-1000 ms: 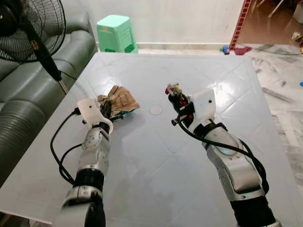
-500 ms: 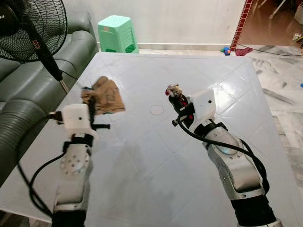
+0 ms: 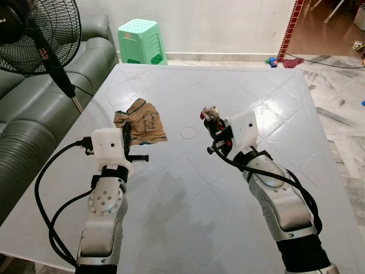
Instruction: Picking trash to rubbish bin
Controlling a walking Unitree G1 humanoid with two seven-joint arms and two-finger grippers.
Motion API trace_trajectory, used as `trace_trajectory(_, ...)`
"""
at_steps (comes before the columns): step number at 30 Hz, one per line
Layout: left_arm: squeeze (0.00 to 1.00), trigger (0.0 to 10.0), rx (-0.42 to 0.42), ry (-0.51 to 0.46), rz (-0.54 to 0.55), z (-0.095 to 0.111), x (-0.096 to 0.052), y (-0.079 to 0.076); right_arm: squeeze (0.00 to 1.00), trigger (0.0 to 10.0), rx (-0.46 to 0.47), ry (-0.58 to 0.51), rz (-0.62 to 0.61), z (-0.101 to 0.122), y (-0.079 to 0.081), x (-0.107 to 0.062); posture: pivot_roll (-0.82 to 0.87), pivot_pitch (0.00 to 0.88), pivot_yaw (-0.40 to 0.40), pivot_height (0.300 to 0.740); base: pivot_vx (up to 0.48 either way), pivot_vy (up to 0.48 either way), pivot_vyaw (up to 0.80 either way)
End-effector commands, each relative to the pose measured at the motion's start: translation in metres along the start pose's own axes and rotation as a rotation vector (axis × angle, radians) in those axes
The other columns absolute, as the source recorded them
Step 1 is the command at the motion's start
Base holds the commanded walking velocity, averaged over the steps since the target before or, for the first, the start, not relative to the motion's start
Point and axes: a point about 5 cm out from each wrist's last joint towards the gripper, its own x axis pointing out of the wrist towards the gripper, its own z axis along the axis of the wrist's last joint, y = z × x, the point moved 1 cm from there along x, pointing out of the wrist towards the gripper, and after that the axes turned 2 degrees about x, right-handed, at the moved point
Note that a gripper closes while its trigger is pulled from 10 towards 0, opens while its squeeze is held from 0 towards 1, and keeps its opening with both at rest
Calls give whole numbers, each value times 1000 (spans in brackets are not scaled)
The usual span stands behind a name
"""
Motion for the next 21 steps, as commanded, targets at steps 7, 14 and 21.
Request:
trace_trajectory(7, 0, 0, -24, -2, -14, 7, 0, 2, 0, 10000, 7, 7, -8, 0, 0, 2, 14, 17, 25, 740, 0, 0, 0)
trace_trajectory(14, 0, 0, -33, 6, -21, 6, 0, 0, 0, 10000, 4, 7, 0, 1, -1, 4, 15, 10, 18, 740, 0, 121, 0)
trace_trajectory(21, 0, 0, -35, 8, -30, 6, 1, -1, 0, 10000, 3, 7, 1, 1, -1, 5, 15, 9, 18, 740, 0, 324, 0)
